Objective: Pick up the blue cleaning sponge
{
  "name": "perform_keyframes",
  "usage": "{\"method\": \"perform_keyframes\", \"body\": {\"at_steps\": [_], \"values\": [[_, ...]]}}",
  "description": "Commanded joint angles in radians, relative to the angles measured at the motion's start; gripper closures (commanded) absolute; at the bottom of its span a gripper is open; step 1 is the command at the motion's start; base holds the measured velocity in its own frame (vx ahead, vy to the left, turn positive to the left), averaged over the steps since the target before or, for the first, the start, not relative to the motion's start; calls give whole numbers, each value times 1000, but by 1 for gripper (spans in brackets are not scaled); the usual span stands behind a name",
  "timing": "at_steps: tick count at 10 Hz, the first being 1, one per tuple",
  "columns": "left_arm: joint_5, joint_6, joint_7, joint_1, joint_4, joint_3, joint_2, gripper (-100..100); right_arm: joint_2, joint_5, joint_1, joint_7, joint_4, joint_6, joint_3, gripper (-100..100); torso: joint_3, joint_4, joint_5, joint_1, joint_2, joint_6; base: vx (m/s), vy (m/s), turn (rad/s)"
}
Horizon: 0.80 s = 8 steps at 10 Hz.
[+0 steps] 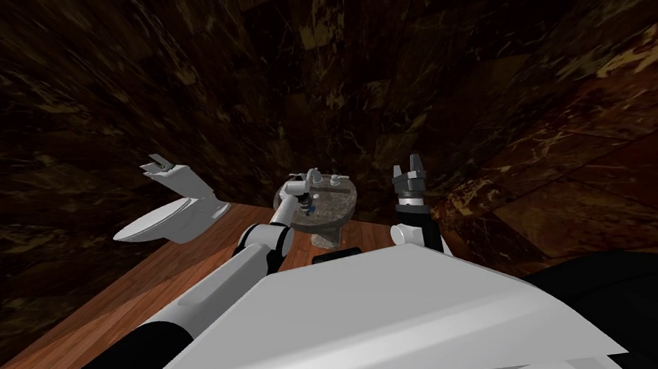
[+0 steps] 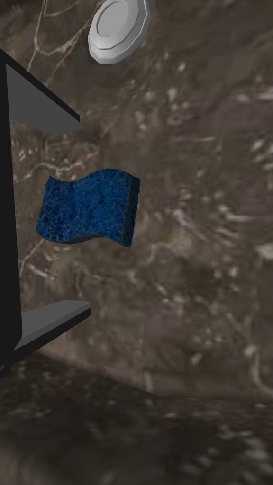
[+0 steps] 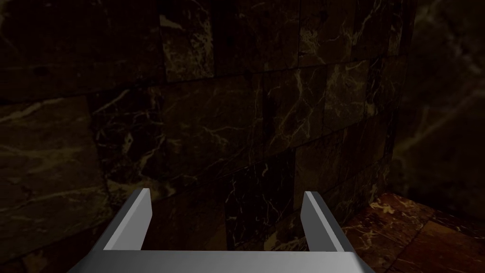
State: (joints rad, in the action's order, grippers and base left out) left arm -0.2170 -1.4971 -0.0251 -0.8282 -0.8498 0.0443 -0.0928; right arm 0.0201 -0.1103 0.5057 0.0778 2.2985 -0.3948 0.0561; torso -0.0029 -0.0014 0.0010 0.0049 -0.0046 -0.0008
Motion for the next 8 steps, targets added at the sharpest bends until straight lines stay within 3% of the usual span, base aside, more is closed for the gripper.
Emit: {"method": "perform_keyframes", "body": {"at_steps": [1,3,4,5,6,8], "values": [[-5,-29,0,-3,-8,2,6,-100,0,0,0,0,0,0,0,0,0,0,0,0,0,0,68,54,7],[-19,-69,0,-35,25,6,42,-100,0,0,0,0,0,0,0,0,1,0,0,-1,1,0,71,48,60],[-14,-59,2,-23,7,6,31,-100,0,0,0,0,0,0,0,0,0,0,0,-1,1,0,38,19,12],[-15,-64,2,-24,8,6,32,0,0,0,0,0,0,0,0,0,1,0,0,-3,3,0,7,4,-2],[-9,-30,-1,-7,25,8,36,-100,0,0,0,0,0,0,0,0,3,1,-1,-4,5,0,16,-5,-32],[-4,-4,-3,7,39,10,38,-100,0,0,0,0,0,0,0,0,3,1,-1,-5,5,0,18,-7,-22]]}}
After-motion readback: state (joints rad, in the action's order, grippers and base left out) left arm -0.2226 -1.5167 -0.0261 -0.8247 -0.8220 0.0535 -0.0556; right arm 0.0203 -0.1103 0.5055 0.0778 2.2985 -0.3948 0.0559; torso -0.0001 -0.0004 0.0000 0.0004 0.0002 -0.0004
